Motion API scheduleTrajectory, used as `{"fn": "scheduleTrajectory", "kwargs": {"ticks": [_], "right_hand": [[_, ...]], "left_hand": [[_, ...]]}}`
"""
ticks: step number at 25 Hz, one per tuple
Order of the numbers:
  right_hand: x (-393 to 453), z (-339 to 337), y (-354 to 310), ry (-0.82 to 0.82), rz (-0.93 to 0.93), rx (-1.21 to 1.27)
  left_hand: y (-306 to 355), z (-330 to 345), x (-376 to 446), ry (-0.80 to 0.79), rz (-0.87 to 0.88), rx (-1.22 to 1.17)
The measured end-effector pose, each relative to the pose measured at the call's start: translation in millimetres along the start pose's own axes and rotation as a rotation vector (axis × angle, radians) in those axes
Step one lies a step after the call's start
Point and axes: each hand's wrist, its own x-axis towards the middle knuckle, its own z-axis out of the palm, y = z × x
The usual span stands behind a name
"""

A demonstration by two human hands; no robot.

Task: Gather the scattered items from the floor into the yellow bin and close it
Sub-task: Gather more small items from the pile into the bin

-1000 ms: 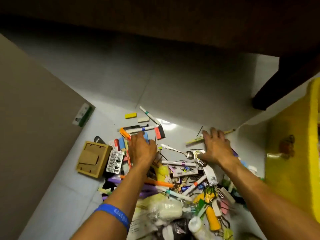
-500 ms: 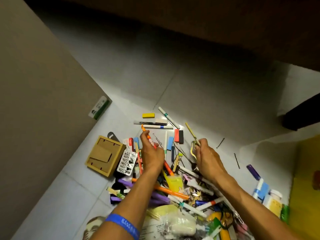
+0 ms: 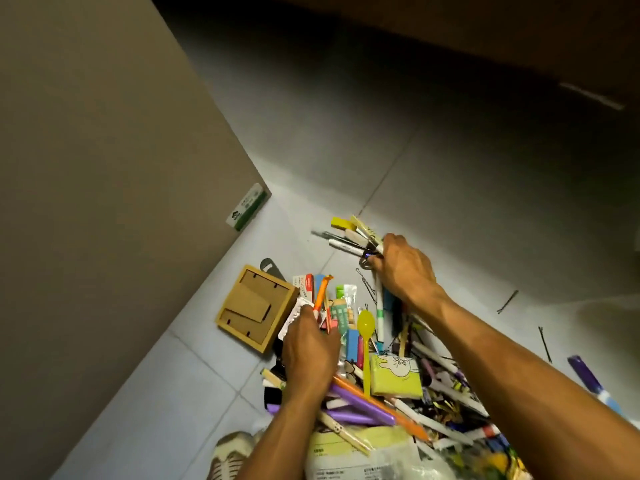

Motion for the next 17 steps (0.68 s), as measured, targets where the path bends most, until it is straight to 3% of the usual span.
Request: {"fn": "scheduleTrajectory", "kwargs": {"ticks": [3, 6, 10, 13, 15, 17], "right_hand": [[-5.8, 5.3, 0.6, -0.169, -0.04, -0.016], [-31.8, 3.0, 3.0, -0.303, -0.016, 0.084], [-89.4, 0.1, 18.2, -0.202, 0.075, 0.241], [-129.0, 7.4, 19.3, -0.252, 0.025, 0.301], [-141.2, 15.8, 13.0, -0.236, -0.003, 0.267], [-144.1, 25.6, 8.0, -0.171, -0.016, 0.147]], "left_hand": [[-2.8, 7.4, 3.9, -0.034, 0.05, 0.082], [-1.1, 7.4, -0.1, -0.033, 0.048, -0.012], [15.3, 3.9, 4.7, 0.068, 0.078, -0.165], [50.7, -1.7, 25.6, 0.098, 0.132, -0.352], [76.0, -1.7, 49.9, 0.121, 0.162, -0.287], [89.4, 3.2, 69.4, 0.065, 0.155, -0.07]]}}
